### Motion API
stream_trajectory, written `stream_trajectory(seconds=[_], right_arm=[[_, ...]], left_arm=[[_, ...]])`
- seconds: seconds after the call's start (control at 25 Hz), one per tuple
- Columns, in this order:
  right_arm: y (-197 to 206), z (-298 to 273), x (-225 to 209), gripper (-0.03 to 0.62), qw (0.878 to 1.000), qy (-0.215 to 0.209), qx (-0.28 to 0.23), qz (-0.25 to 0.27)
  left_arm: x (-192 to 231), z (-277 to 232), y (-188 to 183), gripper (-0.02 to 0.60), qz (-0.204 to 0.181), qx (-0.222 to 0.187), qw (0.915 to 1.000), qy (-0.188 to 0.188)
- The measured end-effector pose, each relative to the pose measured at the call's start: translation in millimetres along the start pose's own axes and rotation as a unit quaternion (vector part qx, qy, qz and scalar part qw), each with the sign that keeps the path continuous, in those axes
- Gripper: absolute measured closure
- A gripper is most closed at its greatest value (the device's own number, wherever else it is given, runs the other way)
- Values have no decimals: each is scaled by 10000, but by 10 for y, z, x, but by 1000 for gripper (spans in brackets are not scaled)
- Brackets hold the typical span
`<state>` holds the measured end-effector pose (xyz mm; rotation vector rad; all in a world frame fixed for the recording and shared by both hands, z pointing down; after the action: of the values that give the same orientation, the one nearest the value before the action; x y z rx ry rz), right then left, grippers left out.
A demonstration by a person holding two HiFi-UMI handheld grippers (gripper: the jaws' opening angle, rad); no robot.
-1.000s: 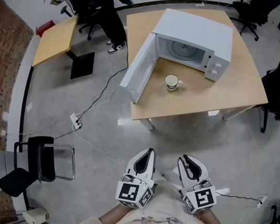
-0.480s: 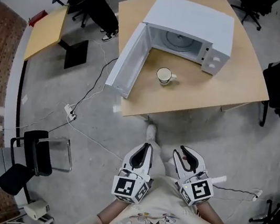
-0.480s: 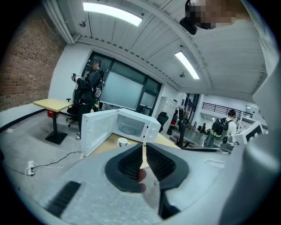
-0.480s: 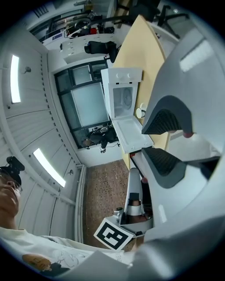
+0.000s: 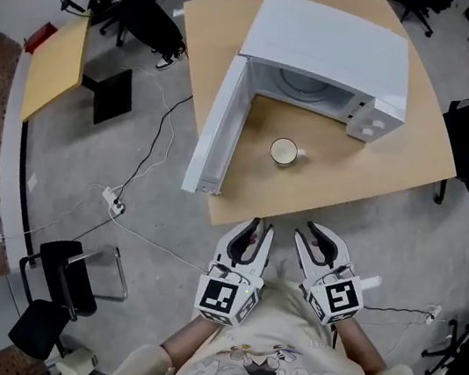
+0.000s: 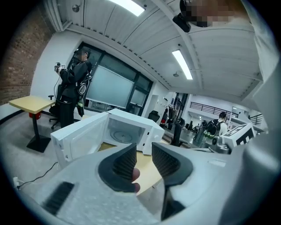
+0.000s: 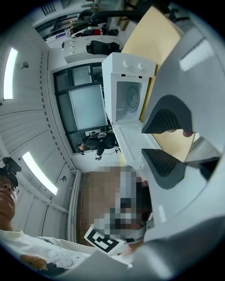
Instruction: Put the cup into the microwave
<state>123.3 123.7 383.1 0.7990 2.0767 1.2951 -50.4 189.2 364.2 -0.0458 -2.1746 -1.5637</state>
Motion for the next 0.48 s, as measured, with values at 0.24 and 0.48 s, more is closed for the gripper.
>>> stream_trajectory(seconds=[0.24, 0.48], right_arm=[[-106, -331, -172, 476, 9993, 306, -175, 140], [-37, -618, -349, 464, 9993, 166, 33, 342]], left_arm=[[260, -332, -37, 406, -99, 252, 9996, 36], [519, -730, 237, 243, -410, 410, 9971, -488]])
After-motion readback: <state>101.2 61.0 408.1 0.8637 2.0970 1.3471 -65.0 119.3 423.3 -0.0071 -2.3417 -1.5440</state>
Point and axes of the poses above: the fingertips, and each gripper's own axes: z backward along the fingers, x to its left, y out of its underside, the point moved 10 cm from there along z, backward along the fingers, and after that the axes turned 8 degrees about y, right-handed, at the moved point
